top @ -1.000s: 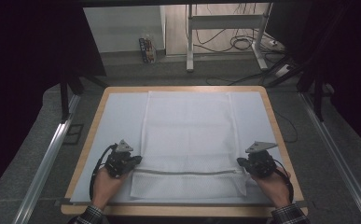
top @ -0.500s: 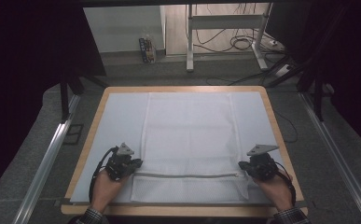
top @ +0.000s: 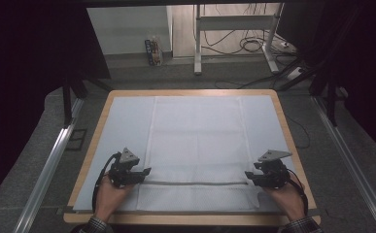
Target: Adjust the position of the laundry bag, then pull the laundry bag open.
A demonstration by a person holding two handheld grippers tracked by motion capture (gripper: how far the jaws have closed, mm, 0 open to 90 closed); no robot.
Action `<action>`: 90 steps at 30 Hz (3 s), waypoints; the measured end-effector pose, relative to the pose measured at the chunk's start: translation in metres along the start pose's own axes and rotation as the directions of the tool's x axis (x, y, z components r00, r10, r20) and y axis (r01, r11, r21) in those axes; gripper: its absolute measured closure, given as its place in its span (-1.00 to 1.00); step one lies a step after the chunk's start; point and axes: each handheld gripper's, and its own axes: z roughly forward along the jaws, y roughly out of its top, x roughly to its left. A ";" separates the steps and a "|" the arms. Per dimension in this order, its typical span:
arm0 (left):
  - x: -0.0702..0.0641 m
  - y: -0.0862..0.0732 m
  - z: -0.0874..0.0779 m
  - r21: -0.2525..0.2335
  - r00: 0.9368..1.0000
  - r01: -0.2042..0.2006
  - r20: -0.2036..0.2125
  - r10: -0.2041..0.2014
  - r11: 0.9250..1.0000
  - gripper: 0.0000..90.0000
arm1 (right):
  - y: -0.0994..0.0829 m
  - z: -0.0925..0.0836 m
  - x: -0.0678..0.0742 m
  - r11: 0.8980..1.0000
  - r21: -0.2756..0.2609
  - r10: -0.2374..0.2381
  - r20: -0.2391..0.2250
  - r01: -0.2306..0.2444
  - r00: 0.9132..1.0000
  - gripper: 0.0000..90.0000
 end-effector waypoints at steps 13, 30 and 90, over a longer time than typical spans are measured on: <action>-0.005 -0.006 -0.011 -0.032 1.000 -0.003 0.025 0.004 0.999 -0.85 | -0.007 -0.010 0.002 0.995 -0.099 0.015 -0.003 -0.015 1.000 -0.62; -0.008 -0.024 -0.020 -0.074 0.999 -0.037 0.036 0.040 0.997 -0.99 | -0.023 -0.018 0.007 0.994 -0.103 0.035 -0.070 -0.042 0.997 -0.97; -0.019 -0.023 -0.010 -0.033 0.987 -0.155 0.033 0.157 0.987 -0.98 | -0.031 -0.004 0.035 0.993 0.119 -0.001 0.009 0.000 1.000 -0.20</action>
